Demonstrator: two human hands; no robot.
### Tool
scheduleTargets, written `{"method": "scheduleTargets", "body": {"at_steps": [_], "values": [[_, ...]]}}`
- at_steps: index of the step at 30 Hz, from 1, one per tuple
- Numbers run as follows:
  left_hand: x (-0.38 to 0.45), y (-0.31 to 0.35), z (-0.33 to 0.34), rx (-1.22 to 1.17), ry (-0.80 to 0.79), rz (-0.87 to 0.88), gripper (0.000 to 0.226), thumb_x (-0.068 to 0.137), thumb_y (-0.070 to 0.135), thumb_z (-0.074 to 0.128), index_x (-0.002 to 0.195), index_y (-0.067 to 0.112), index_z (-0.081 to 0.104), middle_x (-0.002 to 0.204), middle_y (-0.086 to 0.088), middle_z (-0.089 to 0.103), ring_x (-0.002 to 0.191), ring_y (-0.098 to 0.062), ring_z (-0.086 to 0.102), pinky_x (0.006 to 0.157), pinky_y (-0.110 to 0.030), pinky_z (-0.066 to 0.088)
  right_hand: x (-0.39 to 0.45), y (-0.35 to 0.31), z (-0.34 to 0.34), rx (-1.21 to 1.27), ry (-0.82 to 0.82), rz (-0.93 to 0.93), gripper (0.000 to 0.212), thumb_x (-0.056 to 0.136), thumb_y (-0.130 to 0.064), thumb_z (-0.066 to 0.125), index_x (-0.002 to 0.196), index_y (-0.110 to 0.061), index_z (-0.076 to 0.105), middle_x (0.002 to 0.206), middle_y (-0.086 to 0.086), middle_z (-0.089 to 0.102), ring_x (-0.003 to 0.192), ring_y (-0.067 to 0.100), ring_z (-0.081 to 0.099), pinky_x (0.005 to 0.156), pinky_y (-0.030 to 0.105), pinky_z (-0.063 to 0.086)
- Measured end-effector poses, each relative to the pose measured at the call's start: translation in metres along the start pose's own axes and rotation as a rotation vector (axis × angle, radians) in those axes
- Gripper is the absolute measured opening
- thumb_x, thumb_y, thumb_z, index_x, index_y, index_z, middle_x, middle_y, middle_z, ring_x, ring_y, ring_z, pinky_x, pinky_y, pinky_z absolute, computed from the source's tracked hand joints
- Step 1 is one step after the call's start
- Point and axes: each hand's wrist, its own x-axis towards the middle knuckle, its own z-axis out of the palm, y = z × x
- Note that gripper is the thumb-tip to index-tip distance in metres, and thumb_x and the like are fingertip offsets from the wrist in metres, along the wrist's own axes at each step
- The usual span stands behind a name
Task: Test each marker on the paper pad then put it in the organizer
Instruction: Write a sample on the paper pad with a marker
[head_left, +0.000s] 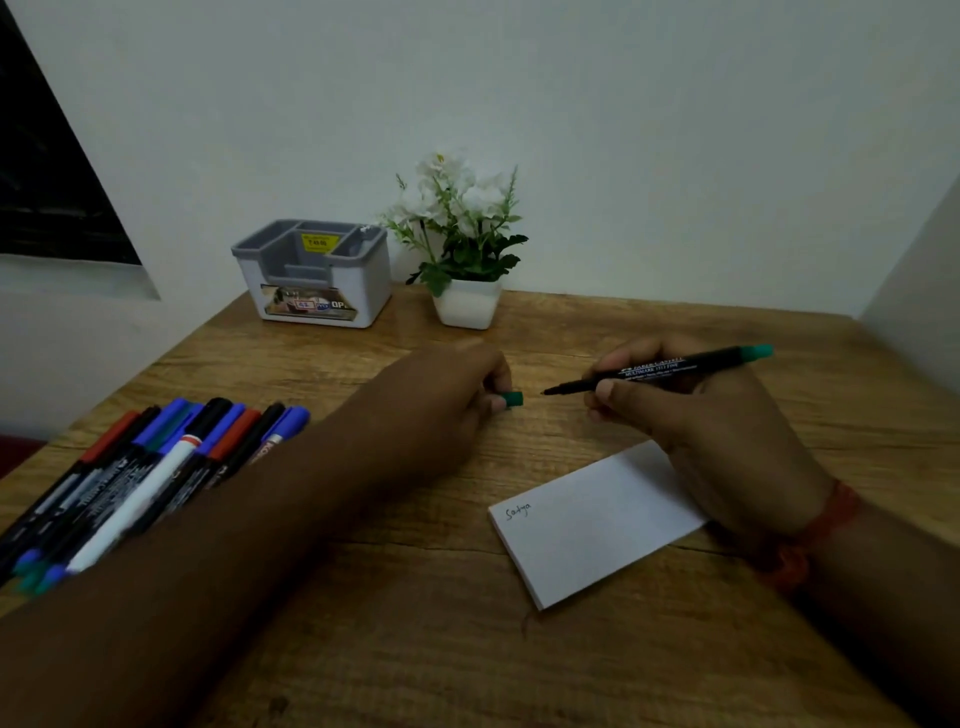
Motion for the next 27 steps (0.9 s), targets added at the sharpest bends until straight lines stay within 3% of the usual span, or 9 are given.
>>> {"method": "scheduleTargets", "body": {"at_steps": [7, 15, 27], "values": [[-0.002, 0.011, 0.003, -0.153, 0.066, 0.031, 0.01, 0.098, 0.021, 0.055, 0.098, 0.031, 0.052, 0.091, 0.015, 0.056, 0.084, -0.002, 0.052, 0.071, -0.028, 0.043, -0.001, -0.002, 0.001, 0.1, 0.013, 0.014, 0.013, 0.084, 0.004, 0.068, 0.094, -0.004, 0.07, 0.092, 0.018, 0.075, 0.089, 0.03, 0.074, 0.087, 0.04, 0.06], [-0.005, 0.014, 0.007, -0.159, 0.043, 0.042, 0.007, 0.099, 0.024, 0.053, 0.103, 0.03, 0.052, 0.09, 0.012, 0.061, 0.085, -0.005, 0.055, 0.079, -0.038, 0.051, -0.002, -0.002, 0.003, 0.095, -0.001, -0.003, 0.014, 0.084, 0.003, 0.069, 0.091, -0.01, 0.071, 0.093, 0.016, 0.076, 0.088, 0.03, 0.074, 0.087, 0.042, 0.059], [-0.005, 0.018, 0.008, -0.164, 0.063, 0.092, 0.01, 0.098, 0.022, 0.054, 0.102, 0.031, 0.05, 0.088, 0.01, 0.06, 0.082, -0.008, 0.057, 0.074, -0.037, 0.051, -0.002, -0.004, 0.005, 0.155, -0.048, -0.01, 0.016, 0.084, 0.007, 0.067, 0.092, -0.006, 0.064, 0.094, 0.009, 0.073, 0.084, 0.024, 0.072, 0.076, 0.031, 0.06]]}}
